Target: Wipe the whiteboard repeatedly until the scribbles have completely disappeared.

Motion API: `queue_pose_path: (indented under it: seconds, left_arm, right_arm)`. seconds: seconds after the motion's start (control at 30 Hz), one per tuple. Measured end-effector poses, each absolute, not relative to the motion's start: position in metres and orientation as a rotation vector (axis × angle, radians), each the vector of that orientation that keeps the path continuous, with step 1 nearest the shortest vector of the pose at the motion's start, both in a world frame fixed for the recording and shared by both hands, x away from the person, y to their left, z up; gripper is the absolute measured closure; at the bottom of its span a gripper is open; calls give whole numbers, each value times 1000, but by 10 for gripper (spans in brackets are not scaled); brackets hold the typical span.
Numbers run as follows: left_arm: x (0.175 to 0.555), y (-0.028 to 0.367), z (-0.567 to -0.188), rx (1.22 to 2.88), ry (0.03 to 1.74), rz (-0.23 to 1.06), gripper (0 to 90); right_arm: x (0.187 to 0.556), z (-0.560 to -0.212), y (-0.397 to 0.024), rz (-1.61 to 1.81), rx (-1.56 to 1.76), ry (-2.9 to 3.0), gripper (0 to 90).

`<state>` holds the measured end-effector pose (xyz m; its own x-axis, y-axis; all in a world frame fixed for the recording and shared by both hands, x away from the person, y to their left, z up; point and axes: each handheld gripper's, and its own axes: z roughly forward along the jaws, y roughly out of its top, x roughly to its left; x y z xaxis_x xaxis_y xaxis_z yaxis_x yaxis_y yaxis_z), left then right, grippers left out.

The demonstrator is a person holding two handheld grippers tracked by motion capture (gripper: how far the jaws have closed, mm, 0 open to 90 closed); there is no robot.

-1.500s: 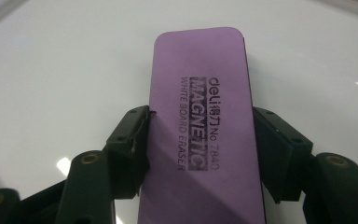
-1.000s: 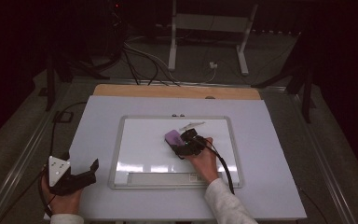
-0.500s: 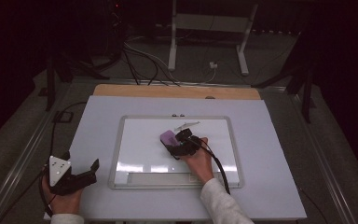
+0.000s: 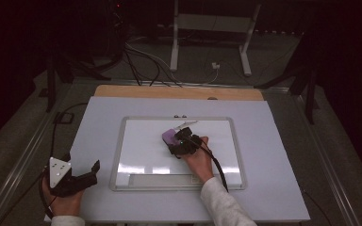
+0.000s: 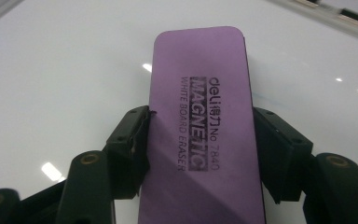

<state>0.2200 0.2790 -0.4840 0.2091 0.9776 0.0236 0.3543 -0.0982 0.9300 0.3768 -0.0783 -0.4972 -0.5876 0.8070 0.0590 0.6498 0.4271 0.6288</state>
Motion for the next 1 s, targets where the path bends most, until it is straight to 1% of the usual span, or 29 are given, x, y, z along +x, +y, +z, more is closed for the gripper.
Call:
queue_pose_path:
  seconds: [0.2,0.4,0.5,0.77,1.0]
  left_arm:
    - [221,280,-485,1614,1287,896,6]
    - [221,278,-484,1616,1282,900,7]
    - [220,279,-484,1612,1286,900,7]
    - [220,281,-485,1610,1289,899,7]
    - [220,280,-485,1611,1290,899,7]
  right_arm:
    - [388,-497,-95,859,1412,2318,410]
    - [374,-498,-72,945,1264,2476,410]
    - [374,-498,-68,953,1235,2497,411]
    - [393,-498,-97,879,1419,2327,411]
    - [398,-496,-113,830,1464,2271,410]
